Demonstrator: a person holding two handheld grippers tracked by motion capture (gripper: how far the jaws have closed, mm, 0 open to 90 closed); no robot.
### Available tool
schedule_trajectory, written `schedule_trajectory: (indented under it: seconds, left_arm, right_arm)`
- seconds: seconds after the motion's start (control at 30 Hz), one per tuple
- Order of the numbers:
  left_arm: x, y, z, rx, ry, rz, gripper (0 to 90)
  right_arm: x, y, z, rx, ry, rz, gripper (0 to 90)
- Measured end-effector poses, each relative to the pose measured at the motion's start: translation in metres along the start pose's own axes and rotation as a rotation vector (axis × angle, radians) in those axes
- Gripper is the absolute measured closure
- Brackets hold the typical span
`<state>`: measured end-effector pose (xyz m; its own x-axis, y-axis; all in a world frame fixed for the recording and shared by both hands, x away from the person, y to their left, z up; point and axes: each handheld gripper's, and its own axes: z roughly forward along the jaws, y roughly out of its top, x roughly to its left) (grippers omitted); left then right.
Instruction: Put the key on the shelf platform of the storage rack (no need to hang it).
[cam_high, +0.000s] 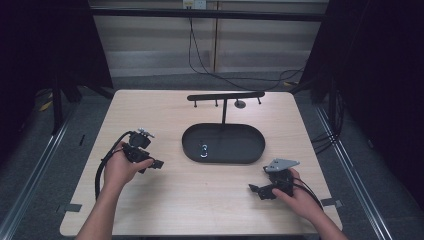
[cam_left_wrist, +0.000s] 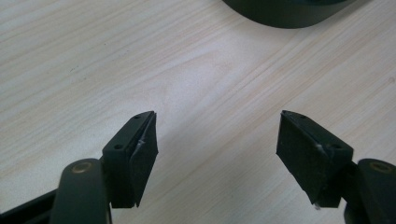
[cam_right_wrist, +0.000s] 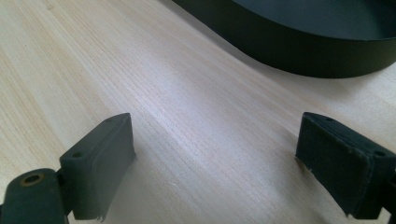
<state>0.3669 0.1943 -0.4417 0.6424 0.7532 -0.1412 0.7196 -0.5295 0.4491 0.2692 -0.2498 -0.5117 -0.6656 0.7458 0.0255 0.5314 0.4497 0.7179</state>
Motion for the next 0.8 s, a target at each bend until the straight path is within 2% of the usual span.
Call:
schedule_trajectory:
  seconds: [0.8]
  left_arm:
    - [0.013,-0.031,0.001,0.000,-0.003,-0.016,28.0]
  right_arm:
    - [0.000,0.000,0.000,0.001,0.000,0.002,10.8]
